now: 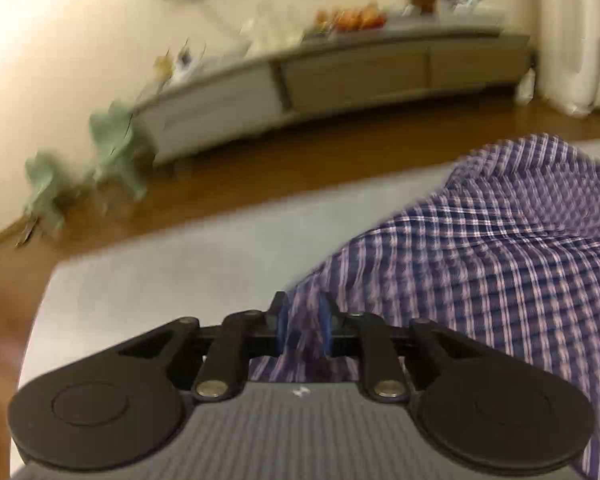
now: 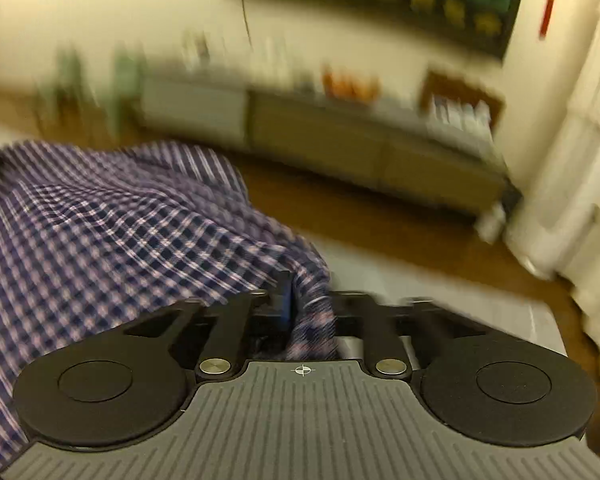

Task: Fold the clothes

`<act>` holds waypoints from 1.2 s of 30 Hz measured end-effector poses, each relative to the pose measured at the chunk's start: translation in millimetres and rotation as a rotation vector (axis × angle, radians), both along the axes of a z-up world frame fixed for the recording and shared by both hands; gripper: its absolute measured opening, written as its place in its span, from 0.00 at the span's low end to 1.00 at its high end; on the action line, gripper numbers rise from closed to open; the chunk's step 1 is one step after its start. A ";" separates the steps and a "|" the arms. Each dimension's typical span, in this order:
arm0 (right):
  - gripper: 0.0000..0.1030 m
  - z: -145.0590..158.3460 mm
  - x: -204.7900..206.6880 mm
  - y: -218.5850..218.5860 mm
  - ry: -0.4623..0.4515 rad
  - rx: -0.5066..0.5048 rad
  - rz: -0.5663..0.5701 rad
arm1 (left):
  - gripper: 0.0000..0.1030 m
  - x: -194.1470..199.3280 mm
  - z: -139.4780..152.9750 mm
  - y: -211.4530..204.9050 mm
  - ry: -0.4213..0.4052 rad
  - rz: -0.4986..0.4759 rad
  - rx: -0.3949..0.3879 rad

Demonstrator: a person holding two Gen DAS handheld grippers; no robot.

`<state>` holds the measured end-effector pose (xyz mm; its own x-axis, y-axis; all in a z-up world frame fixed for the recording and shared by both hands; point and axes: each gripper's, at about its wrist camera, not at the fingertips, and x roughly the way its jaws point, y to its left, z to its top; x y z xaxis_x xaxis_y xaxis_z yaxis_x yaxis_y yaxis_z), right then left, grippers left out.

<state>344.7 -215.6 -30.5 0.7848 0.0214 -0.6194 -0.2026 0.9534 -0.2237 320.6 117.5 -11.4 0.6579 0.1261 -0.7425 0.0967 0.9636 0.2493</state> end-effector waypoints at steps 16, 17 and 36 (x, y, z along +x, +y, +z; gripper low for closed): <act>0.88 13.6 -285.7 48.1 0.050 0.266 0.357 | 0.54 -199.5 26.8 86.1 -0.045 0.038 -0.508; 0.88 8.0 -301.0 65.2 0.050 0.215 0.404 | 0.53 -202.7 21.9 83.2 -0.035 0.039 -0.502; 0.05 -10.9 -212.2 -69.3 0.178 0.573 -0.201 | 0.75 -231.1 -16.1 -41.2 -0.076 -0.371 -0.286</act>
